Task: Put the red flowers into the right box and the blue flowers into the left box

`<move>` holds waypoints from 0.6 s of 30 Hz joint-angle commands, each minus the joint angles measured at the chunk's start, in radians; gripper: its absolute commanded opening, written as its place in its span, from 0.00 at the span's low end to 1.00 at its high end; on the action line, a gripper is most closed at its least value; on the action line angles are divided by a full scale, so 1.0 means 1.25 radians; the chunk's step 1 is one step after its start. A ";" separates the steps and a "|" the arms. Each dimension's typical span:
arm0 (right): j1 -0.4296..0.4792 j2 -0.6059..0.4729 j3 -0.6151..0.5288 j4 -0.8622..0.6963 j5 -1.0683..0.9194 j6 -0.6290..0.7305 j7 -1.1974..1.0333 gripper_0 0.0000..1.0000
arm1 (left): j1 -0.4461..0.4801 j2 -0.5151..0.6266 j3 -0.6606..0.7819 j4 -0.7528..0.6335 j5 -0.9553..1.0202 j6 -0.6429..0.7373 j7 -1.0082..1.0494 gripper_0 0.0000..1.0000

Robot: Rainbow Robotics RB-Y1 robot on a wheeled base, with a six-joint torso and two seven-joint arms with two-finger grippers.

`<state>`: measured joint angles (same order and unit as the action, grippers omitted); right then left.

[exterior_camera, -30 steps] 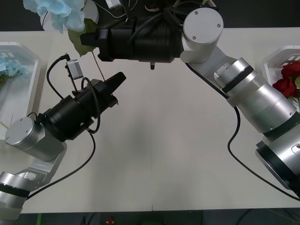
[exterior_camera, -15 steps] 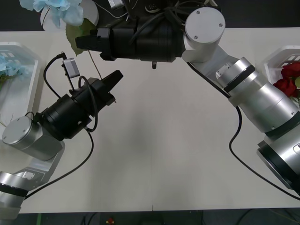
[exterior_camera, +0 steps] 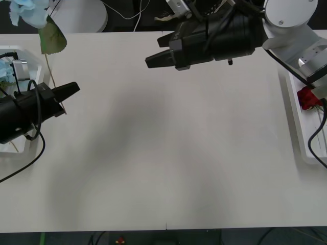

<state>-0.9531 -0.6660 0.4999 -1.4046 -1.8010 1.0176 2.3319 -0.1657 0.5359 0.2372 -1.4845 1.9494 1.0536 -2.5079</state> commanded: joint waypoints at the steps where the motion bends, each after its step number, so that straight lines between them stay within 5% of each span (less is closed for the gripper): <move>1: 0.004 -0.113 -0.001 -0.036 -0.005 0.069 0.100 0.92 | -0.060 0.036 0.133 0.025 -0.140 0.054 0.170 0.00; 10: 0.056 -0.286 0.000 -0.069 -0.040 0.169 0.299 0.92 | -0.141 0.050 0.306 0.021 -0.592 0.114 0.355 0.00; 18: 0.106 -0.406 -0.001 -0.139 -0.116 0.177 0.299 0.92 | -0.168 0.061 0.393 -0.020 -0.968 0.114 0.367 0.00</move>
<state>-0.8336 -1.1135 0.5001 -1.5464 -1.9086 1.2272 2.7154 -0.3463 0.5573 0.6836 -1.4479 0.8456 1.1903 -2.1072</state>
